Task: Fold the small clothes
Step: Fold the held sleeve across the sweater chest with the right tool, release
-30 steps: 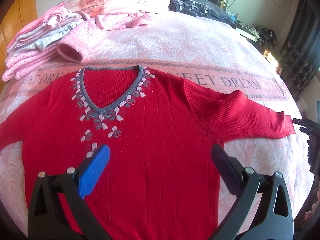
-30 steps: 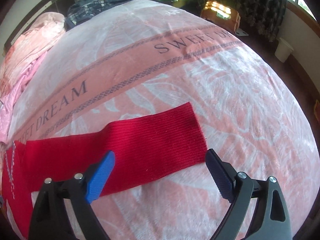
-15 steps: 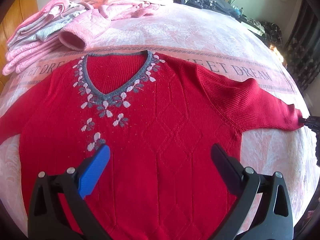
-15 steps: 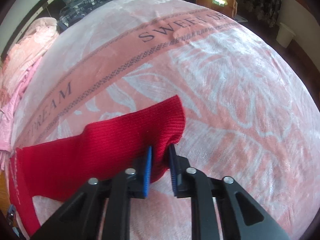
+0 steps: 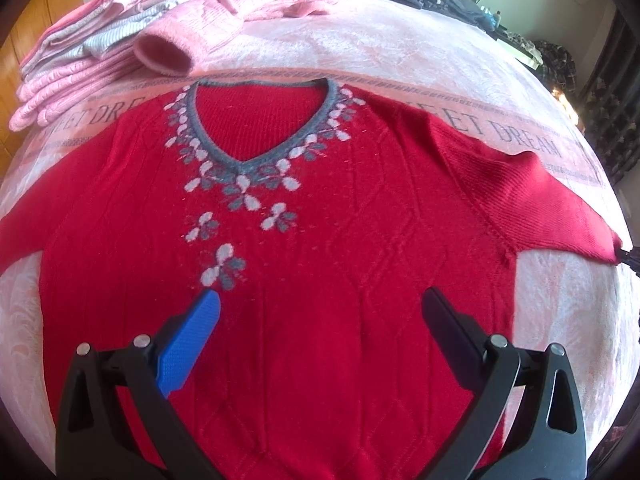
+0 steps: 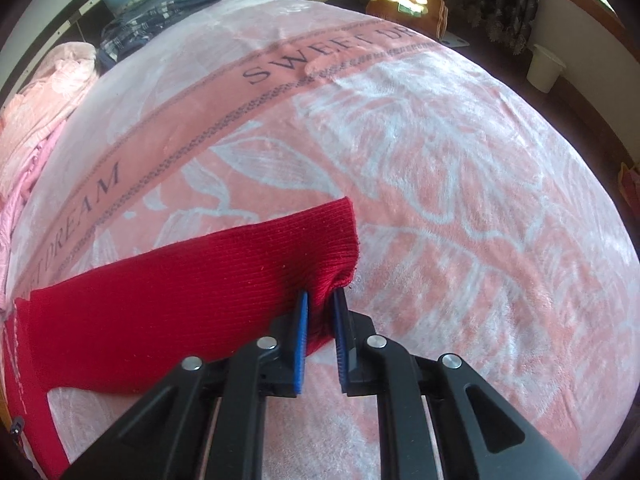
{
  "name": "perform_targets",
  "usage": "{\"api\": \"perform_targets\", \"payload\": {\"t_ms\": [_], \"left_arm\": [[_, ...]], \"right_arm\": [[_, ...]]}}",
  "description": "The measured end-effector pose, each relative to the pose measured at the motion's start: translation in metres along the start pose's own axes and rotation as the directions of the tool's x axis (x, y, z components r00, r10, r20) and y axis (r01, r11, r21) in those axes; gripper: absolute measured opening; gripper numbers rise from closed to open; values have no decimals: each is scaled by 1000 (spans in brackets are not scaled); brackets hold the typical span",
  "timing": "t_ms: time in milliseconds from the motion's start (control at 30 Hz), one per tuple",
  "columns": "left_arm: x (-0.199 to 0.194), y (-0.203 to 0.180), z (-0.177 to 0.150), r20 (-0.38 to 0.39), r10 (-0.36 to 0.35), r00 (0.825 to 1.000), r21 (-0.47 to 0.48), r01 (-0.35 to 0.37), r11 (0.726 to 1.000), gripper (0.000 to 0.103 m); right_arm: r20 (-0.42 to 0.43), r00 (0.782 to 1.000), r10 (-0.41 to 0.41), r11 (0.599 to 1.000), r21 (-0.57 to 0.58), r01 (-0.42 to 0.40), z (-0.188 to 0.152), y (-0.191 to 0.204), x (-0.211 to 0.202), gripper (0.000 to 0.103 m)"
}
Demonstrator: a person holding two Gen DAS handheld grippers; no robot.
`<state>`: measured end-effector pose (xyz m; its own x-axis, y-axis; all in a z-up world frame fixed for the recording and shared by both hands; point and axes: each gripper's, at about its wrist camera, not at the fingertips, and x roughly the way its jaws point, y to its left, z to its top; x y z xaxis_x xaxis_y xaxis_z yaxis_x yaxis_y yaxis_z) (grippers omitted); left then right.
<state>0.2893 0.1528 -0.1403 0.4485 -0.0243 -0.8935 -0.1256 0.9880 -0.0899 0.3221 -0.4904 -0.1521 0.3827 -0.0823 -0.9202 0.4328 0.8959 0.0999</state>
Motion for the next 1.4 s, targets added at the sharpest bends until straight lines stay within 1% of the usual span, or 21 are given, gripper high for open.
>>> {"api": "perform_targets", "payload": {"t_ms": [67,133,200,267,367,500,667,733,800,867,900,933,1067,1100,1133,1167,1233,1267,1300,1367,1400], "left_arm": [[2,9,0,-5,1,1000,-15,-1,1000,100],[2,18,2,0,7,1000,-25,-7,1000,100],[1,24,3,7,17,1000,-27,-17,999,100],[-1,32,5,14,25,1000,-31,-25,999,100],[-4,43,8,24,35,999,-33,-34,999,100],[-8,59,11,38,45,998,-41,-44,998,100],[-10,81,10,35,49,998,-55,-47,997,100],[-10,88,9,36,46,998,-63,-44,997,100],[-11,95,9,35,42,998,-72,-40,997,100],[-12,101,8,36,37,999,-78,-34,996,100],[-14,104,7,39,36,999,-78,-33,996,100],[-15,105,7,40,38,998,-76,-35,996,100],[-17,112,7,42,40,998,-68,-37,997,100],[-17,114,7,40,40,998,-66,-37,997,100],[-16,114,7,37,41,998,-64,-38,997,100],[-16,115,7,34,40,999,-61,-38,997,100],[-14,114,7,27,28,999,-58,-27,998,100],[-14,112,8,26,17,1000,-56,-16,998,100],[-13,107,10,25,3,1000,-49,-2,999,100],[-11,92,15,27,-14,1000,-31,15,999,100],[-9,79,20,25,-38,999,-17,38,999,100]], "right_arm": [[33,999,-19,1000,-23,20,0,11,-9,11],[88,996,3,999,-49,2,-3,25,-26,11],[129,989,75,995,-82,-65,-6,45,-43,11],[160,974,161,980,-146,-138,-11,76,-59,11],[154,955,255,944,-255,-211,-23,134,-73,11],[94,925,369,880,-355,-315,-43,208,-77,11],[-6,867,498,775,-446,-448,-86,304,-88,11],[-54,833,551,722,-470,-508,-106,343,-94,11],[-95,807,584,675,-495,-547,-126,380,-99,11],[-141,770,623,621,-511,-595,-143,418,-103,11],[-160,756,635,602,-511,-614,-150,434,-104,11],[-177,750,638,588,-516,-623,-158,452,-104,10],[-244,747,619,565,-523,-638,-179,495,-88,9],[-252,760,599,571,-531,-626,-185,504,-83,9],[-248,776,580,583,-540,-608,-188,504,-75,9],[-248,782,572,592,-535,-602,-190,504,-70,9],[-251,771,586,609,-490,-623,-188,489,-63,11],[-234,777,584,627,-477,-615,-184,476,-62,14],[-203,796,570,655,-473,-590,-181,461,-64,20],[-142,836,531,706,-472,-528,-175,431,-69,24],[-99,864,493,745,-465,-478,-174,411,-72,29]]}}
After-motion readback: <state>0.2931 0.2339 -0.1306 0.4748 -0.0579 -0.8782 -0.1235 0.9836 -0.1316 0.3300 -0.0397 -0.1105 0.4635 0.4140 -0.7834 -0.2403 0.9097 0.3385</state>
